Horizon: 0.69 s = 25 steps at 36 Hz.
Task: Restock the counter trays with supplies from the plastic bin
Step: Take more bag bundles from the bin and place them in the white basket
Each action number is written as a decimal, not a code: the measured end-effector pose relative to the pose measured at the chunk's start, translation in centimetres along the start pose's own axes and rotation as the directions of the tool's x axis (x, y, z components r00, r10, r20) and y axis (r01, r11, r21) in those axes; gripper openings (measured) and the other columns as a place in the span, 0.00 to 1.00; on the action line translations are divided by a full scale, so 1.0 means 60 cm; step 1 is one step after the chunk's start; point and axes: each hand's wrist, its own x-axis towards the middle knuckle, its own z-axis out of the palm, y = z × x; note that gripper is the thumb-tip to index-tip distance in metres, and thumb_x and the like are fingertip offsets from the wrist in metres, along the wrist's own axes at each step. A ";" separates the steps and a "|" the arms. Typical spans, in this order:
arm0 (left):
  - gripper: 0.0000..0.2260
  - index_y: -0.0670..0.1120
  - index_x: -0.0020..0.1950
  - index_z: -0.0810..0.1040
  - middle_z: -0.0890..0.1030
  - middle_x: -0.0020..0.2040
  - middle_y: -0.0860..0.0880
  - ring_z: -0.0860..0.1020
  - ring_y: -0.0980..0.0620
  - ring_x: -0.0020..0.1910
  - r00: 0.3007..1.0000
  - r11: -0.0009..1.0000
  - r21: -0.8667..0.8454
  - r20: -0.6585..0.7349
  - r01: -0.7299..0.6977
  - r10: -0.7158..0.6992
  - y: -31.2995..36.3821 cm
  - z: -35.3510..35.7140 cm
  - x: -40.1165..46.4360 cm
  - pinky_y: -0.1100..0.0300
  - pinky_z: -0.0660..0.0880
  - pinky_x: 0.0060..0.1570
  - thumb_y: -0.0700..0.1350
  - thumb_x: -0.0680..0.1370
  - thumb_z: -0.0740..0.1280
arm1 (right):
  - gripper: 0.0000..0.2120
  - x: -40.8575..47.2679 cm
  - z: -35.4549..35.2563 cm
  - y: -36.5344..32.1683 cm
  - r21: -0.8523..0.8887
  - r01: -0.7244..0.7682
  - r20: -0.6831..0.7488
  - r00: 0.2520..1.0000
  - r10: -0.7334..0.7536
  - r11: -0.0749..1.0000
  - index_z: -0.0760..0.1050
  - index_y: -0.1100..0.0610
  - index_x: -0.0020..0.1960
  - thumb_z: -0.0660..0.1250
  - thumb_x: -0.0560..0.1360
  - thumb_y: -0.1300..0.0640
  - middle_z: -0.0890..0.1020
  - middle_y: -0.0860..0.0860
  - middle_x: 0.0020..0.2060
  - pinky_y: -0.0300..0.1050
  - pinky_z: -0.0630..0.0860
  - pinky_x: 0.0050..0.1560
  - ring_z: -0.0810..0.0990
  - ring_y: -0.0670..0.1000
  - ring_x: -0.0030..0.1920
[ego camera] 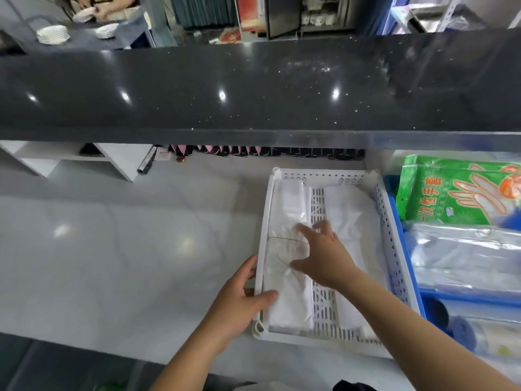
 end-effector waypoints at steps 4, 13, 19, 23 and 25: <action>0.35 0.69 0.72 0.64 0.80 0.61 0.62 0.82 0.58 0.56 0.999 0.996 0.086 -0.020 -0.033 0.035 0.000 0.011 -0.001 0.54 0.81 0.56 0.45 0.73 0.75 | 0.42 0.034 -0.010 -0.003 -0.050 0.104 0.015 0.995 -0.103 0.993 0.53 0.48 0.79 0.68 0.72 0.38 0.46 0.51 0.80 0.64 0.55 0.74 0.48 0.60 0.78; 0.37 0.71 0.72 0.62 0.80 0.62 0.63 0.82 0.59 0.55 0.996 0.986 0.147 -0.044 -0.075 0.083 -0.020 0.013 0.009 0.53 0.81 0.57 0.40 0.74 0.72 | 0.30 0.083 0.068 -0.003 -0.200 0.121 -0.054 0.989 -0.135 0.972 0.32 0.44 0.78 0.35 0.79 0.37 0.33 0.44 0.77 0.64 0.36 0.75 0.26 0.54 0.75; 0.36 0.70 0.74 0.61 0.79 0.60 0.66 0.81 0.66 0.51 0.993 0.983 0.154 -0.042 -0.101 0.108 -0.028 0.014 0.015 0.59 0.82 0.52 0.42 0.75 0.72 | 0.30 0.081 0.079 -0.001 -0.174 0.100 -0.112 0.986 -0.121 0.980 0.32 0.42 0.77 0.34 0.78 0.36 0.33 0.43 0.77 0.60 0.31 0.73 0.27 0.53 0.75; 0.34 0.66 0.76 0.62 0.76 0.67 0.63 0.82 0.63 0.53 0.995 0.991 0.097 -0.011 -0.094 0.095 -0.023 0.004 -0.004 0.58 0.82 0.52 0.41 0.77 0.70 | 0.30 0.069 0.059 -0.013 -0.155 0.055 -0.048 0.997 -0.063 0.986 0.37 0.43 0.79 0.40 0.80 0.38 0.37 0.46 0.79 0.62 0.37 0.74 0.32 0.53 0.77; 0.34 0.65 0.77 0.60 0.71 0.71 0.60 0.76 0.60 0.63 0.995 0.991 0.088 -0.010 -0.100 0.101 -0.022 -0.017 -0.026 0.58 0.78 0.58 0.45 0.77 0.71 | 0.29 0.052 0.037 -0.025 -0.117 0.020 0.010 1.000 -0.019 0.993 0.45 0.44 0.79 0.48 0.81 0.40 0.43 0.48 0.80 0.63 0.42 0.75 0.38 0.55 0.79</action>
